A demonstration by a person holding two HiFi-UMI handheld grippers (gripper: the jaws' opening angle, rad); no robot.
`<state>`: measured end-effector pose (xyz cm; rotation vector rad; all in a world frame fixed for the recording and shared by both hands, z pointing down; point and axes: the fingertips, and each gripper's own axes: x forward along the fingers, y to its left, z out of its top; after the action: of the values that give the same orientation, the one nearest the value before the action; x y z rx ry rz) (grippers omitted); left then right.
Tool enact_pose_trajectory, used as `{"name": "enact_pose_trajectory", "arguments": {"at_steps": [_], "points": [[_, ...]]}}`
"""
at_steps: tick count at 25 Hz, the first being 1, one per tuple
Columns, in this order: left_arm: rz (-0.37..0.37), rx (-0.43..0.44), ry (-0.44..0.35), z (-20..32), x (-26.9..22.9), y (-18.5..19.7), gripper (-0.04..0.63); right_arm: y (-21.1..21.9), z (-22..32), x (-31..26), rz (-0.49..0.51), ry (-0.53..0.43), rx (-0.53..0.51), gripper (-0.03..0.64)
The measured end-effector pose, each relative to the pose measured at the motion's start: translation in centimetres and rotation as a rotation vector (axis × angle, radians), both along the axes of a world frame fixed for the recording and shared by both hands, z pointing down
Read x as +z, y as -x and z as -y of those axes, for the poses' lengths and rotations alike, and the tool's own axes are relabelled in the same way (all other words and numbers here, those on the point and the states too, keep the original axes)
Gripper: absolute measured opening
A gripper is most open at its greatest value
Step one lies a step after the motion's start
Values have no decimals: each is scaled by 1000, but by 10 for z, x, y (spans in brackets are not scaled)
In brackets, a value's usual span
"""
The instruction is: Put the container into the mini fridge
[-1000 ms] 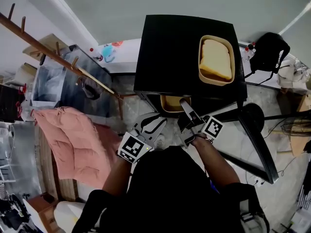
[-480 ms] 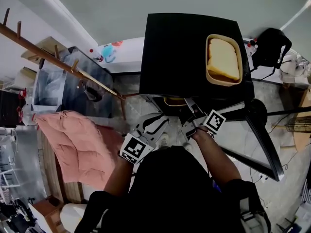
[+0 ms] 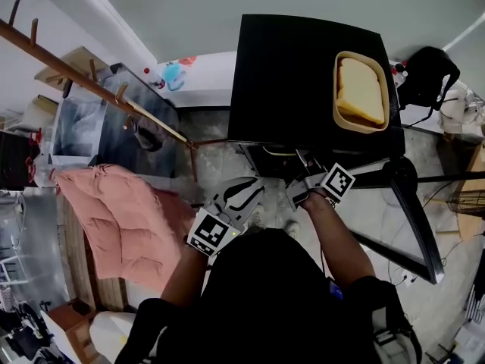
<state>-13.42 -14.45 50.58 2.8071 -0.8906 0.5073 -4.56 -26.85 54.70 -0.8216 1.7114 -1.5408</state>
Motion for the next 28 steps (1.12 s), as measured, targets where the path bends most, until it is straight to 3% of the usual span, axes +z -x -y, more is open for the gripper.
{"name": "enact_pose_trajectory", "arguments": {"at_steps": [3, 10, 12, 17, 21, 23, 25, 28], "points": [[1, 5, 4, -6, 1, 0, 95, 0, -6, 2, -32, -22, -36, 295], [-12, 16, 21, -15, 7, -3, 95, -8, -26, 3, -172, -64, -73, 319], [-20, 18, 19, -16, 6, -6, 95, -12, -38, 4, -296, -93, -91, 319], [-32, 26, 14, -16, 4, -11, 95, -13, -56, 2, -799, -261, -157, 319], [-40, 20, 10, -16, 2, -10, 95, -13, -50, -1, -1121, -370, -177, 318], [-41, 11, 9, -15, 1, -8, 95, -13, -45, 2, -1189, -366, -201, 314], [-43, -1, 5, -13, 0, -4, 95, -11, -41, 4, -1189, -361, -222, 311], [-42, -18, 3, -12, 1, 3, 95, -8, -33, 2, -1186, -358, -199, 237]]}}
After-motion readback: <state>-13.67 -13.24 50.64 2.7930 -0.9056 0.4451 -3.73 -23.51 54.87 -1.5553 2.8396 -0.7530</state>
